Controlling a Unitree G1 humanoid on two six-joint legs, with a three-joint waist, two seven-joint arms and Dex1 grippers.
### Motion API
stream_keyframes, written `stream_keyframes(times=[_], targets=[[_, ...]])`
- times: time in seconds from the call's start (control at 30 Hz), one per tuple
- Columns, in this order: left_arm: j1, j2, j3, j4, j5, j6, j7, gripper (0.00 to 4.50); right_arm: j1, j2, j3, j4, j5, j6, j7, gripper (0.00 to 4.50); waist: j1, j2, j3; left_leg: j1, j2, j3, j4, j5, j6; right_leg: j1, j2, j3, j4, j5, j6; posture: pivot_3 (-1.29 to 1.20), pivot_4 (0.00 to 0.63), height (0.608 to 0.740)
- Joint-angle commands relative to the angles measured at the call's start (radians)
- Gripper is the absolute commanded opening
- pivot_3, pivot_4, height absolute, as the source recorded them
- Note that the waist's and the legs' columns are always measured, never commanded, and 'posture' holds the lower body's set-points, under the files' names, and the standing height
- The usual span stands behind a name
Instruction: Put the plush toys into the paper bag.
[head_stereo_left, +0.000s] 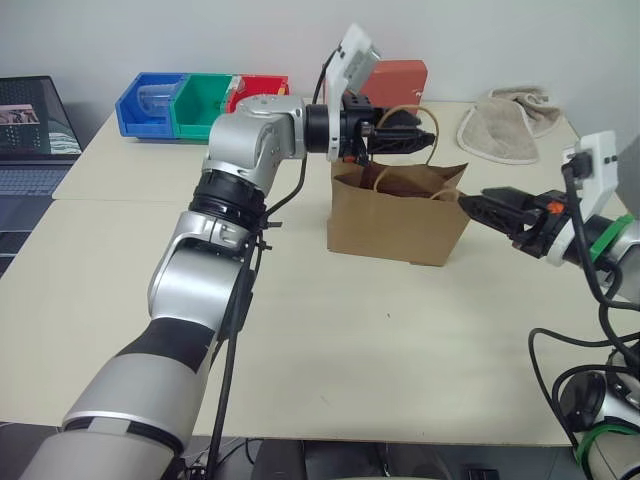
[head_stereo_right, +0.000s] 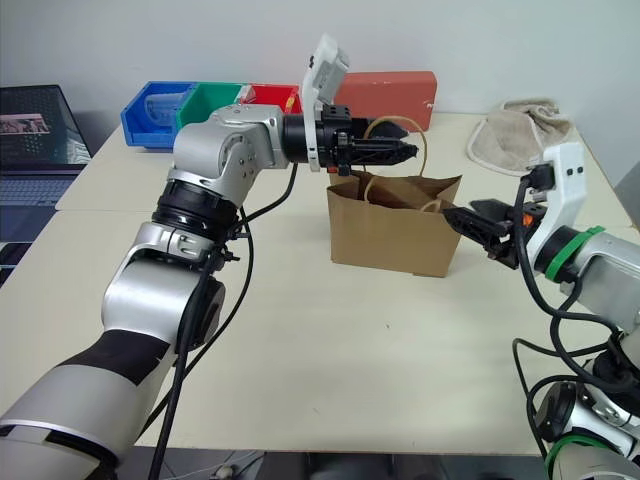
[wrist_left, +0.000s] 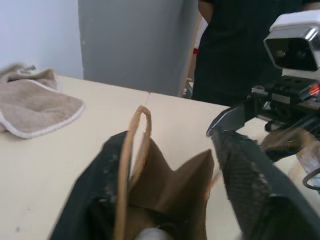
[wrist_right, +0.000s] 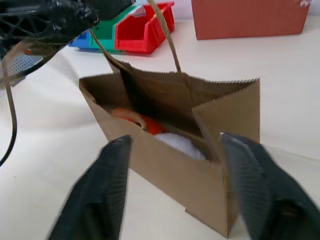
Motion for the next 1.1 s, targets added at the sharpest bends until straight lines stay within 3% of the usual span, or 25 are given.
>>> stream_keyframes(times=[0.03, 0.1, 0.13, 0.33, 0.47, 0.63, 1.1], targets=[[-0.041, 0.034, 0.048, 0.035, 0.011, -0.032, -0.008, 3.83, -0.062, -0.064, -0.054, -0.006, 0.04, 0.007, -0.002, 4.27, -0.001, 0.001, 0.0, 0.0, 0.0, 0.0, 0.0, 0.0, 0.0, 0.0, 0.0, 0.0, 0.0, 0.0, 0.0, 0.0, 0.15, 0.74], [-0.037, 0.061, 0.061, 0.055, 0.018, -0.047, -0.012, 4.42, -0.079, -0.106, -0.074, 0.006, 0.049, 0.007, 0.006, 4.5, -0.002, 0.001, 0.001, 0.0, 0.0, 0.0, 0.0, 0.0, 0.001, 0.0, 0.0, 0.0, 0.0, 0.0, 0.0, 0.0, 0.15, 0.74], [-0.033, 0.07, 0.064, 0.059, 0.023, -0.055, -0.014, 4.47, -0.082, -0.12, -0.081, 0.011, 0.054, 0.007, 0.006, 4.5, -0.003, 0.001, 0.001, 0.0, 0.0, 0.0, 0.0, 0.0, 0.001, 0.0, 0.0, 0.0, 0.0, 0.0, 0.0, 0.0, 0.15, 0.74], [-0.007, 0.129, 0.08, 0.089, 0.041, -0.101, -0.075, 4.47, 0.015, -0.23, -0.083, -0.026, 0.106, -0.034, 0.085, 4.5, 0.001, 0.001, 0.001, -0.001, 0.0, 0.0, 0.0, 0.0, 0.001, -0.001, 0.0, 0.0, 0.0, 0.0, 0.0, 0.0, 0.15, 0.74], [0.044, 0.175, 0.095, 0.162, 0.056, -0.159, -0.149, 4.47, 0.17, -0.334, -0.033, -0.142, 0.142, -0.123, 0.204, 4.5, -0.002, 0.003, 0.001, -0.001, 0.0, 0.0, 0.0, 0.0, 0.0, -0.001, 0.0, -0.001, 0.0, 0.0, 0.0, 0.0, 0.15, 0.74], [0.081, 0.177, 0.095, 0.251, 0.106, -0.242, -0.148, 4.47, 0.278, -0.4, 0.004, -0.214, 0.164, -0.234, 0.277, 4.5, -0.011, 0.002, 0.001, 0.0, 0.0, -0.001, 0.002, 0.001, 0.002, 0.001, 0.0, -0.001, 0.001, 0.0, 0.0, 0.0, 0.15, 0.74], [0.094, 0.085, 0.12, 0.423, 0.172, -0.336, -0.137, 4.47, 0.378, -0.449, 0.068, -0.241, 0.318, -0.389, 0.132, 4.5, -0.015, 0.002, 0.001, 0.0, 0.0, -0.002, 0.002, 0.001, 0.003, 0.003, 0.0, -0.002, 0.001, 0.0, 0.0, 0.0, 0.15, 0.74]])
